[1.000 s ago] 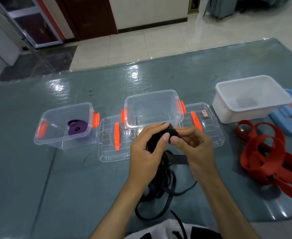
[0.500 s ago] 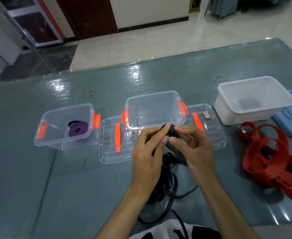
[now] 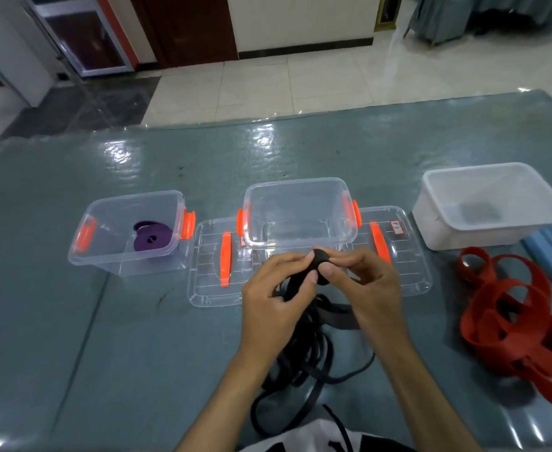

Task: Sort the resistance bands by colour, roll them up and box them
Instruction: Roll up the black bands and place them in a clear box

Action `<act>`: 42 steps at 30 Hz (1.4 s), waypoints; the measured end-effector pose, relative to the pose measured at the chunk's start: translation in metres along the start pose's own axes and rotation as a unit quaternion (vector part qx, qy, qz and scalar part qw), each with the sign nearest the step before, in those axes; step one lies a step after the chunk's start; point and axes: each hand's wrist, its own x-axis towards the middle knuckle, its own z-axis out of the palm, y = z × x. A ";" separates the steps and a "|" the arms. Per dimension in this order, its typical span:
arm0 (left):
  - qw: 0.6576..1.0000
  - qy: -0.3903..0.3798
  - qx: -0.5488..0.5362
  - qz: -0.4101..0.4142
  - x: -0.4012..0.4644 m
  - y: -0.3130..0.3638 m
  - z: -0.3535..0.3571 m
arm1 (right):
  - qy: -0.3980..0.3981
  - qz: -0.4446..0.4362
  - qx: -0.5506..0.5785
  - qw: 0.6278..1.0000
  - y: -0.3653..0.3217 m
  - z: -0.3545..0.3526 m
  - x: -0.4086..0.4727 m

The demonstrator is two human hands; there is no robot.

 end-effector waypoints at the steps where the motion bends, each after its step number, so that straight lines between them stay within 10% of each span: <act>1: 1.000 -0.002 0.000 -0.002 -0.001 -0.001 -0.001 | -0.012 -0.009 -0.030 0.999 -0.001 -0.001 0.001; 23: 0.993 -0.094 -0.060 -0.039 0.007 0.029 -0.005 | 0.001 -0.052 0.045 0.998 -0.009 -0.017 -0.006; 42: 0.990 -0.012 -0.120 -0.067 0.009 0.023 -0.005 | -0.070 -0.045 -0.004 0.997 -0.015 -0.018 -0.005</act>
